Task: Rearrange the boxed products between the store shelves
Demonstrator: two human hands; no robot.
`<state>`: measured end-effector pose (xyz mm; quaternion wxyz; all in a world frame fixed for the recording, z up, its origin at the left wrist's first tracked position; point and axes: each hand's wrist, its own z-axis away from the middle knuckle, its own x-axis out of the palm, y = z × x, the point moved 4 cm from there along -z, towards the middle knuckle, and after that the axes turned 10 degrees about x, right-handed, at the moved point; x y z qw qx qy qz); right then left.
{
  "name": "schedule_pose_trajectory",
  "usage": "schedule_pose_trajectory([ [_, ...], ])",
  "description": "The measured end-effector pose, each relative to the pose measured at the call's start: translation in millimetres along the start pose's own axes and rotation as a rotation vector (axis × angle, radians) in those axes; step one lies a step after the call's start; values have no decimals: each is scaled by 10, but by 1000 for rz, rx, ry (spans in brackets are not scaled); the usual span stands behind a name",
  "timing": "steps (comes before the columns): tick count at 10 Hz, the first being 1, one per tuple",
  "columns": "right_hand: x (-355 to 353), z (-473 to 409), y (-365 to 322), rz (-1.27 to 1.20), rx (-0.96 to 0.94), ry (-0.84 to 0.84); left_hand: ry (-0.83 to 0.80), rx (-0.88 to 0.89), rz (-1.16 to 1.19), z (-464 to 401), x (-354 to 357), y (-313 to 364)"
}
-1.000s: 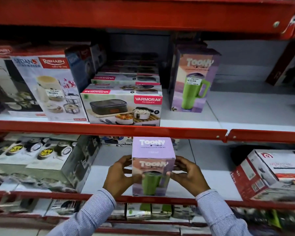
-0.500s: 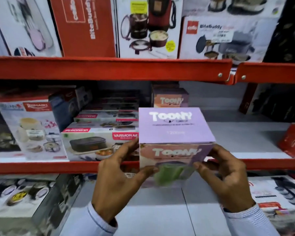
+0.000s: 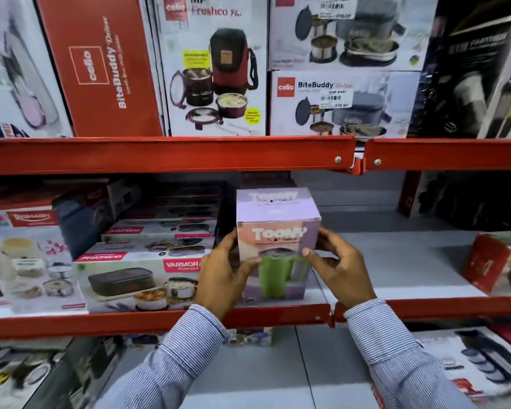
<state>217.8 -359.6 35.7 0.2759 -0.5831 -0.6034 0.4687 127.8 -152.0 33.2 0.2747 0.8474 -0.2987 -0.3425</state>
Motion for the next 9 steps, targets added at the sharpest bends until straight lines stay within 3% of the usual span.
schedule_pose_trajectory([
  [8, 64, -107, 139, 114, 95, 36, -86, -62, -148, -86, 77, -62],
  [9, -12, 42, -39, 155, -18, 241, -33, 13, -156, -44, -37, 92],
])
